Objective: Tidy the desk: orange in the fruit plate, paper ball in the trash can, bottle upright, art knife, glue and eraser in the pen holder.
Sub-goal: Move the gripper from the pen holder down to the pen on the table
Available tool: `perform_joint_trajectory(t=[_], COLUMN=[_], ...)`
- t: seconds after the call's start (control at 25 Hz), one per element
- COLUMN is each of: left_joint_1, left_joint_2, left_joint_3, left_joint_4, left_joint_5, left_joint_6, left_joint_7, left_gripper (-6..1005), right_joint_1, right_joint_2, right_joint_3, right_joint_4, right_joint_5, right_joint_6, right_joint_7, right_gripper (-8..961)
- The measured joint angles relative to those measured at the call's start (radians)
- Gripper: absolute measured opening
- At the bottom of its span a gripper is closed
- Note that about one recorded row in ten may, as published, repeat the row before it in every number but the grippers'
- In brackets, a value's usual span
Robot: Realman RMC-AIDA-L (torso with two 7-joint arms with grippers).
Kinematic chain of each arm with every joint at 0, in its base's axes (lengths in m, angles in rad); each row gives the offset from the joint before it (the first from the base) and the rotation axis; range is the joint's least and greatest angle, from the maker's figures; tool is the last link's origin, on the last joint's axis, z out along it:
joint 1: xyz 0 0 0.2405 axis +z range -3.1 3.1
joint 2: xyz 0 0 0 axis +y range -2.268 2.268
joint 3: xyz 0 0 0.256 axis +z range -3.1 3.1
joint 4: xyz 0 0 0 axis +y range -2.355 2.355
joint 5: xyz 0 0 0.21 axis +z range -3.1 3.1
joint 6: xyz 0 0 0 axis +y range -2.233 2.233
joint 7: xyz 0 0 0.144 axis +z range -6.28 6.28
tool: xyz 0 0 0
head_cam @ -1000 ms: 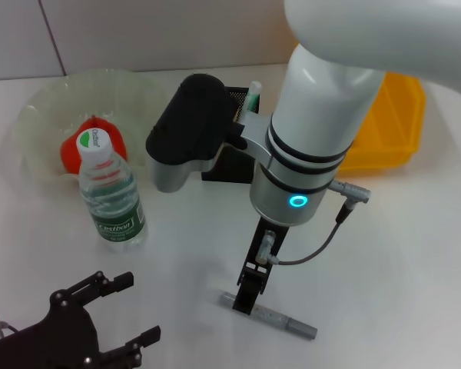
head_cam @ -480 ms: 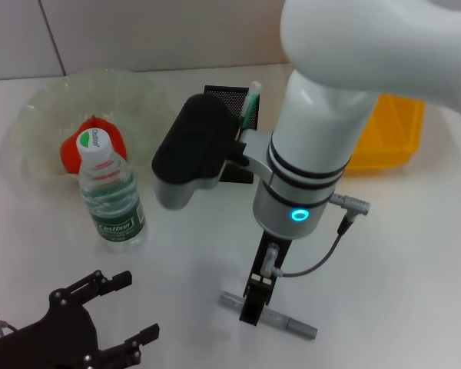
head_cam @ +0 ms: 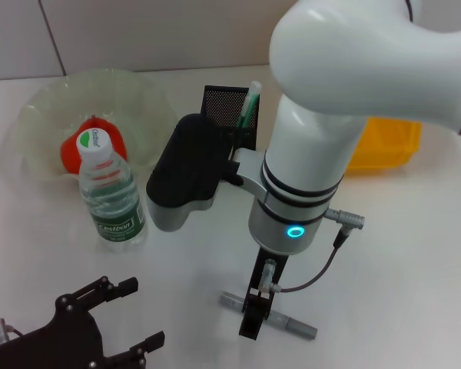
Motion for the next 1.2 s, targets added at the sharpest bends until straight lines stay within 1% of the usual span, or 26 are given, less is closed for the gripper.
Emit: perform_joint_trajectory(t=[0.64, 0.88, 1.2], left_joint_1=[-0.008, -0.010, -0.010], left_joint_2=[-0.002, -0.002, -0.004], left_joint_3=[0.003, 0.005, 0.008], left_joint_4=[0.000, 0.000, 0.000], left_joint_5=[0.000, 0.000, 0.000], left_joint_6=[0.002, 0.003, 0.003], left_joint_7=[-0.001, -0.001, -0.001], left_gripper=[800, 800, 800], right_joint_1=[0.002, 0.001, 0.001], right_joint_2=[0.000, 0.000, 0.000], right_joint_3=[-0.024, -0.035, -0.042], right_joint_4=[0.029, 0.034, 0.043], right_joint_5=[-0.002, -0.001, -0.001], right_joint_6=[0.036, 0.041, 0.042], right_joint_7=[0.013, 0.014, 0.014], right_gripper=[630, 470, 467])
